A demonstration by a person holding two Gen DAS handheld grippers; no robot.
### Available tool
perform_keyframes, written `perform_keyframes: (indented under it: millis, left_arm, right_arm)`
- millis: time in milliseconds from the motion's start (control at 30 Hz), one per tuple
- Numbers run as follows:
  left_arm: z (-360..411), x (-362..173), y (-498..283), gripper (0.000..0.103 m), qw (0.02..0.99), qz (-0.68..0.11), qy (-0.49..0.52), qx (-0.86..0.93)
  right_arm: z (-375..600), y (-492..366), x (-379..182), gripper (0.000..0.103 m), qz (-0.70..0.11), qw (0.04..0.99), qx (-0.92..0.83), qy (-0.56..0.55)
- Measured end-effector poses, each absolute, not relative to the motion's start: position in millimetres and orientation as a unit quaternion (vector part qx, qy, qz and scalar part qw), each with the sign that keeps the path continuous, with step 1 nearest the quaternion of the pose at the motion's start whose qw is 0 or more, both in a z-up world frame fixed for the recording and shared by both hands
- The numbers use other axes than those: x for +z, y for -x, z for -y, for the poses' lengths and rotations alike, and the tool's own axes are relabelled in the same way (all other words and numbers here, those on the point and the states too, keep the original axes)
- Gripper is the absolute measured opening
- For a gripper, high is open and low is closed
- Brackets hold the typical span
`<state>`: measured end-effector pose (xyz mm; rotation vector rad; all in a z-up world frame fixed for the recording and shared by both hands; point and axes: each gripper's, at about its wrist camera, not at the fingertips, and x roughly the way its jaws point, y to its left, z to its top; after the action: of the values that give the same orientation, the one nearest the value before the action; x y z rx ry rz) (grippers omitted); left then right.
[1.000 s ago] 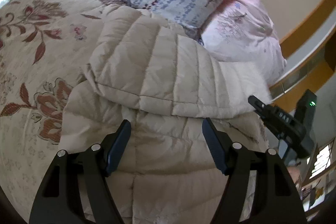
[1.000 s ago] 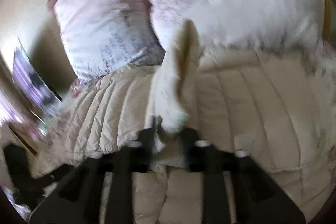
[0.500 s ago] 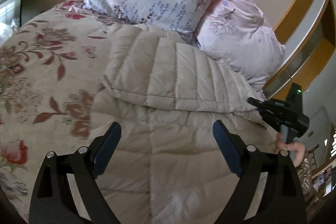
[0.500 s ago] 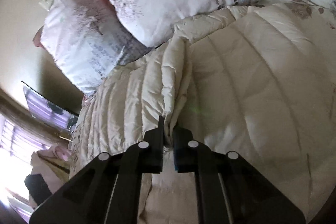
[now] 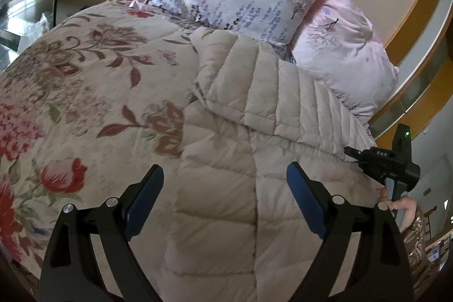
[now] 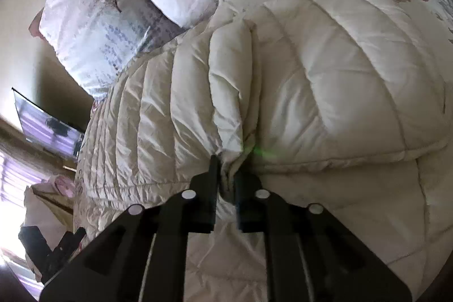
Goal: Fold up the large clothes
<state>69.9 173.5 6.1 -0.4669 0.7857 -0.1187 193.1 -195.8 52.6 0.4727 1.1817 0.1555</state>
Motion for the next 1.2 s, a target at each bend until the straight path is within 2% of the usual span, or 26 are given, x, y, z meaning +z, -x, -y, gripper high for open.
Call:
perform_keyframes:
  millis: [33, 67, 100, 133, 233, 400, 733, 967, 1067, 1200]
  left_arm:
    - [-176, 6, -66, 0.089, 0.896, -0.379, 0.226, -0.056]
    - [-178, 5, -63, 0.089, 0.896, -0.378, 0.227, -0.055]
    - [-181, 5, -59, 0.089, 0.896, -0.377, 0.227, -0.055]
    - [-184, 4, -55, 0.089, 0.896, -0.377, 0.229, -0.054]
    - [-192, 1, -43, 0.088, 0.893, -0.378, 0.237, -0.06]
    - [-197, -4, -27, 0.081, 0.885, -0.387, 0.248, -0.073]
    - [-197, -19, 8, 0.074, 0.865, -0.391, 0.287, -0.128]
    - [-196, -22, 42, 0.074, 0.853, -0.383, 0.304, -0.18]
    - [-199, -24, 50, 0.074, 0.849, -0.382, 0.307, -0.198]
    - [-197, -28, 56, 0.074, 0.844, -0.385, 0.306, -0.215]
  right_arm:
    - [196, -189, 58, 0.03, -0.549, 0.803, 0.078, -0.217]
    - [197, -184, 64, 0.039, -0.545, 0.807, 0.084, -0.214]
    - [198, -182, 68, 0.053, -0.541, 0.809, 0.087, -0.212]
    - [202, -177, 74, 0.059, -0.536, 0.812, 0.092, -0.211]
    - [219, -159, 90, 0.067, -0.527, 0.813, 0.115, -0.219]
    - [273, -116, 100, 0.072, -0.53, 0.807, 0.103, -0.24]
    - [380, -20, 97, 0.073, -0.544, 0.795, 0.001, -0.267]
    - [382, 27, 91, 0.075, -0.578, 0.764, 0.064, -0.279]
    - [383, 45, 93, 0.087, -0.588, 0.756, 0.086, -0.273]
    - [382, 56, 72, 0.088, -0.609, 0.736, 0.096, -0.281]
